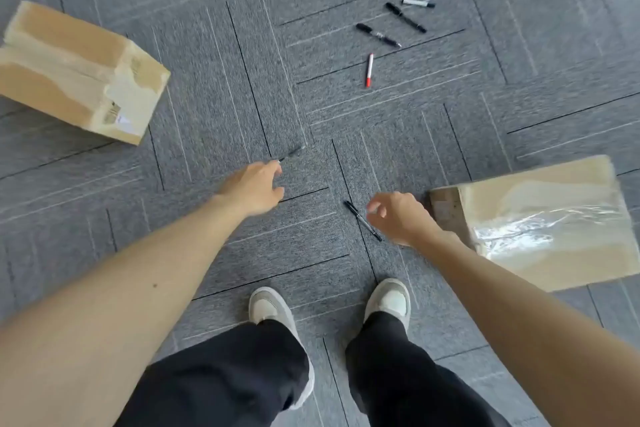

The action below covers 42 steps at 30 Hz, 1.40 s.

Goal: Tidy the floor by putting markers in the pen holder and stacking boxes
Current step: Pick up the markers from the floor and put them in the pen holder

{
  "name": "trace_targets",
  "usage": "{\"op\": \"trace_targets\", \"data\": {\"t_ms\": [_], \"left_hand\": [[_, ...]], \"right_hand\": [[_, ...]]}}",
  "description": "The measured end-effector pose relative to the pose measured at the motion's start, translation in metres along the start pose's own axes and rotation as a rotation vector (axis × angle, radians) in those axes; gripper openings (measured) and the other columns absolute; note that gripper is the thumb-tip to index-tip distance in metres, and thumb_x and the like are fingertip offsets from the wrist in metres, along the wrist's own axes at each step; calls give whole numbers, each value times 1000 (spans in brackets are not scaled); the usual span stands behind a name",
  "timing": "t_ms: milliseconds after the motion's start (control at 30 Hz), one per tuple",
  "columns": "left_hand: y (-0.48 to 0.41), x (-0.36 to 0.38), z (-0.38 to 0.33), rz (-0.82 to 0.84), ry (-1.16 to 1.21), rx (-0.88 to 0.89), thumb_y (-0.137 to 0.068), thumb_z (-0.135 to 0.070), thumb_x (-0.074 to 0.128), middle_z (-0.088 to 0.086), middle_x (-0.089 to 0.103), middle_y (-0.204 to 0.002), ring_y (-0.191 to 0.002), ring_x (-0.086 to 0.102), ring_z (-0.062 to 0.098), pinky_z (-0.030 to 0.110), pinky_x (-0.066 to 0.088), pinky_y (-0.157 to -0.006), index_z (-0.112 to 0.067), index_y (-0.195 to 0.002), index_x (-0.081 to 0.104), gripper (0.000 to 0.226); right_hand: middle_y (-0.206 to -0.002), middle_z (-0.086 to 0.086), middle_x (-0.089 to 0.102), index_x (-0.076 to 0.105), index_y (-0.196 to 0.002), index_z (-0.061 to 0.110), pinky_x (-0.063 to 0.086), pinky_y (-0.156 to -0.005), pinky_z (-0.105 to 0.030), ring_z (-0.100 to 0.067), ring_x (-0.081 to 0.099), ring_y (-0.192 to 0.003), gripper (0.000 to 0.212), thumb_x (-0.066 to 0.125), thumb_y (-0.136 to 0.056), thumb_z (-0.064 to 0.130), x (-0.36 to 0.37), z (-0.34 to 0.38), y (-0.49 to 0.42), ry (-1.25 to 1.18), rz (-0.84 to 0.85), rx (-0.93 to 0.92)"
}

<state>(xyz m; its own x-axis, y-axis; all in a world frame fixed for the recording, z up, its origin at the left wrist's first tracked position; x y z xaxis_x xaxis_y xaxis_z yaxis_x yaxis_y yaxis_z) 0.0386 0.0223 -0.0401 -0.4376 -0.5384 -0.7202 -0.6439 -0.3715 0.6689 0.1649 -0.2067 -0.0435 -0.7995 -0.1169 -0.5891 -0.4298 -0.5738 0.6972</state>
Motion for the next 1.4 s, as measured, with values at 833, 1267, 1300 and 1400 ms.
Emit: {"op": "trace_targets", "data": {"t_ms": [833,1267,1300,1400], "left_hand": [[-227,77,21,-36,-49,-18,-99,-8,53,7,51,-90,-68,53,18,29,40,-54,-5,-123,44,26],[-106,-123,-25,-38,385,115,-105,-31,40,0,42,-74,-59,40,14,29,33,-51,-16,-93,43,20],[-107,-143,-28,-43,359,106,-104,-33,41,0,42,-73,-59,40,15,30,32,-52,-18,-84,42,25],[-122,-199,-41,-65,354,48,-102,-36,45,1,41,-66,-59,40,20,31,28,-53,-15,-72,41,36]], "right_hand": [[-83,-11,61,52,-104,3,52,-59,-36,-26,61,-66,37,34,-104,35,94,-65,-181,-37,-92,87],[-84,-3,52,47,-116,4,32,-44,-18,-9,47,-61,27,40,-103,27,-144,42,-82,-205,-145,202],[-88,-6,52,47,-111,6,31,-46,-21,-11,46,-62,23,40,-103,26,-162,47,-79,-201,-160,201],[-93,-12,53,43,-97,9,32,-56,-31,-25,49,-72,17,41,-100,25,-213,52,-84,-219,-188,192]]}}
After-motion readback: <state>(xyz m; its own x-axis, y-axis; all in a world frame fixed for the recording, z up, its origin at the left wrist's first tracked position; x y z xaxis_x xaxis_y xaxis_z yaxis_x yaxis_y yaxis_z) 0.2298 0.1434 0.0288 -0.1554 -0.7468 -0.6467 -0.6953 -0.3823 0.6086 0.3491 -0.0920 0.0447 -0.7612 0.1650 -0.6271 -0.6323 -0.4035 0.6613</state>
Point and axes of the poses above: each hand's wrist, its own y-axis away from the middle knuckle, its own x-axis out of the palm, z = x × y, the point moved 6 cm from there along -y, towards the middle knuckle
